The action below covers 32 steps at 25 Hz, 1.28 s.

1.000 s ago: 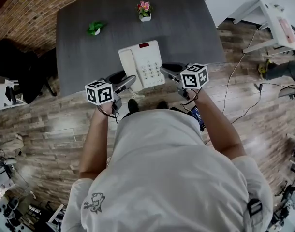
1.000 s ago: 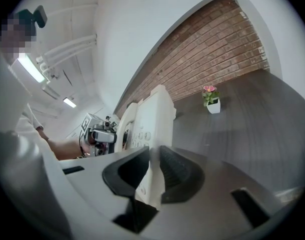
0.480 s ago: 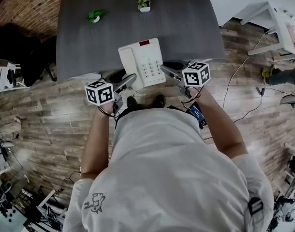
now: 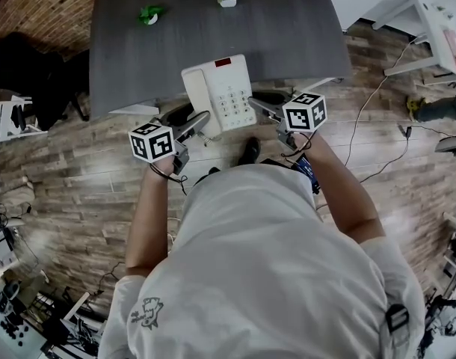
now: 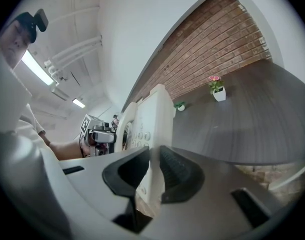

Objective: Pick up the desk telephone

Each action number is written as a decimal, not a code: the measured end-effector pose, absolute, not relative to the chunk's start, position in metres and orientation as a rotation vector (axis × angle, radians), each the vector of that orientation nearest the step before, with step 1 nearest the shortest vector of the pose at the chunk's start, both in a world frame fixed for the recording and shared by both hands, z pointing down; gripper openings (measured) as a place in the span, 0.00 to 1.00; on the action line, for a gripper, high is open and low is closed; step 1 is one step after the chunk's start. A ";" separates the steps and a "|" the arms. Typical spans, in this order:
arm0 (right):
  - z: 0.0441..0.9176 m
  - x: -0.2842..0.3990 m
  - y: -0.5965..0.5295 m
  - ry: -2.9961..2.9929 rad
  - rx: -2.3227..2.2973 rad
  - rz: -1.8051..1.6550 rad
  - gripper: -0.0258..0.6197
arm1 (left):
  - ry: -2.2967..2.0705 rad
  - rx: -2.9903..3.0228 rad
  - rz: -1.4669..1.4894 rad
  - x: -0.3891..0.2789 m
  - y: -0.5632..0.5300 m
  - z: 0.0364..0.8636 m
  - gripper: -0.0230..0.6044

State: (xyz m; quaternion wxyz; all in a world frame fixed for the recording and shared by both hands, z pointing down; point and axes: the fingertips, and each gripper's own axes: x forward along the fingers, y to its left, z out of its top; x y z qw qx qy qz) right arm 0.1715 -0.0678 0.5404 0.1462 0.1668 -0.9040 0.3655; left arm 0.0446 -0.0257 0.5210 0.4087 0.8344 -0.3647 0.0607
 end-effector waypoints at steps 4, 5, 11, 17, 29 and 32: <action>0.537 0.148 -0.031 -2.598 0.496 1.038 0.15 | -0.900 2.126 0.160 0.020 0.008 0.517 0.48; 0.535 0.143 -0.024 -2.599 0.500 1.035 0.15 | -0.899 2.133 0.163 0.016 0.015 0.515 0.48; 0.524 0.119 0.007 -2.608 0.519 1.019 0.15 | -0.880 2.160 0.167 -0.009 0.044 0.505 0.48; 0.514 0.104 0.032 -2.629 0.547 1.009 0.15 | -0.863 2.184 0.169 -0.025 0.066 0.495 0.48; 0.507 0.079 0.077 -2.653 0.589 1.019 0.16 | -0.842 2.211 0.174 -0.051 0.106 0.486 0.49; 0.507 0.092 0.057 -2.643 0.593 1.043 0.16 | -0.837 2.199 0.178 -0.038 0.085 0.485 0.49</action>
